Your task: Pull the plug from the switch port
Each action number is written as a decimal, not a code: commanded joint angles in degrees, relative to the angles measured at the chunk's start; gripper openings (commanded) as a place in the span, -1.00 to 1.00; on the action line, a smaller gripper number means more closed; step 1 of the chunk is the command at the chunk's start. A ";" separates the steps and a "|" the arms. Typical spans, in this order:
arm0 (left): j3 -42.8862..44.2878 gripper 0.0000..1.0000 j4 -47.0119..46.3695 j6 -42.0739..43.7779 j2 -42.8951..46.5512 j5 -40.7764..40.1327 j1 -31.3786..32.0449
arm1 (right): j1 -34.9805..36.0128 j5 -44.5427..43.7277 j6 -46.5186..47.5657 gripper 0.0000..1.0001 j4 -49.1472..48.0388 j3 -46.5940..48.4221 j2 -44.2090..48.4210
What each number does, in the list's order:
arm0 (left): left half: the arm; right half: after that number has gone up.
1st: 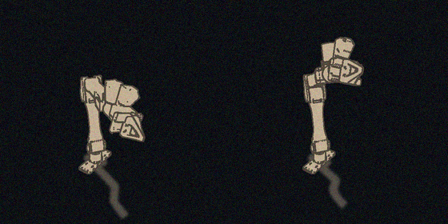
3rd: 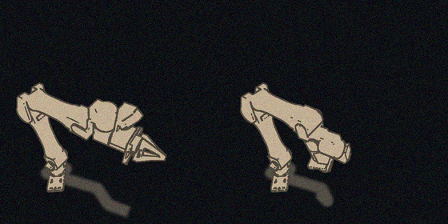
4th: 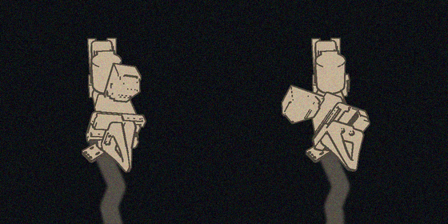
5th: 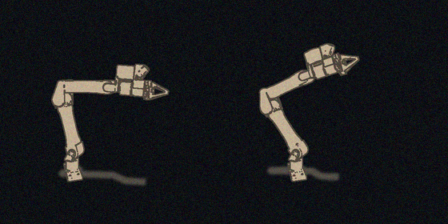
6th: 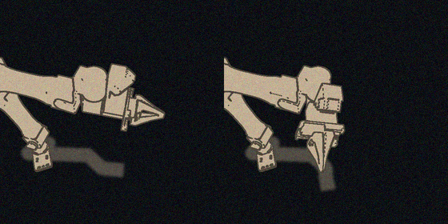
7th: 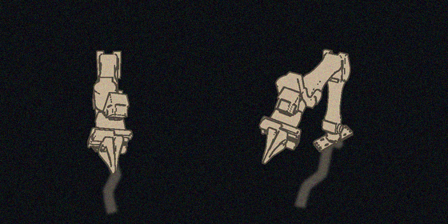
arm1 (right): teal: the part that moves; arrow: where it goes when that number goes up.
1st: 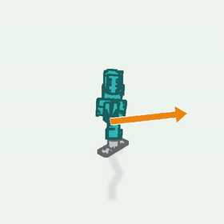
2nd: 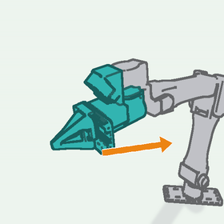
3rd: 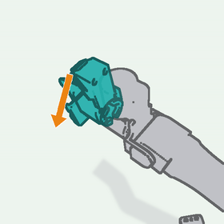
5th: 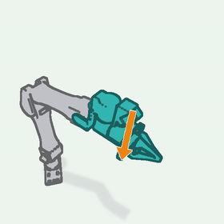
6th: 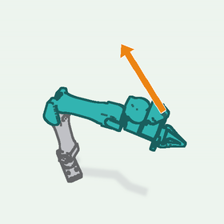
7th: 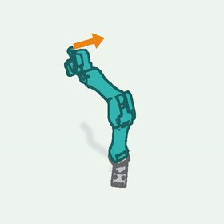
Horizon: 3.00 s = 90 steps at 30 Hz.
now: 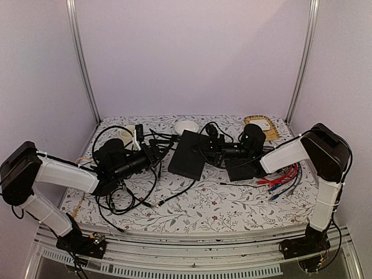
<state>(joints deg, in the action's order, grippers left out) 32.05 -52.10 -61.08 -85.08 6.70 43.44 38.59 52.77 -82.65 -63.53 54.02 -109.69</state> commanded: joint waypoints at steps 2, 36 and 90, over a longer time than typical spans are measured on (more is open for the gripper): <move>0.39 0.34 -4.14 0.44 -1.46 1.49 -0.81 | 0.69 0.54 -0.29 -0.97 -6.44 0.48 0.62; 2.58 0.21 -12.62 -1.11 -7.07 7.84 -2.70 | 1.41 2.04 -1.34 -0.97 -7.51 2.36 -1.20; -0.02 -0.28 -23.61 -7.18 -11.71 10.42 -3.45 | 1.66 2.43 -3.04 -0.97 -9.84 3.75 -3.25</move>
<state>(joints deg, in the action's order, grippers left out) 32.32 -73.52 -67.99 -95.88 16.25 40.64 39.79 54.85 -85.54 -68.18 55.57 -112.84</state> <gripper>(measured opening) 0.366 0.254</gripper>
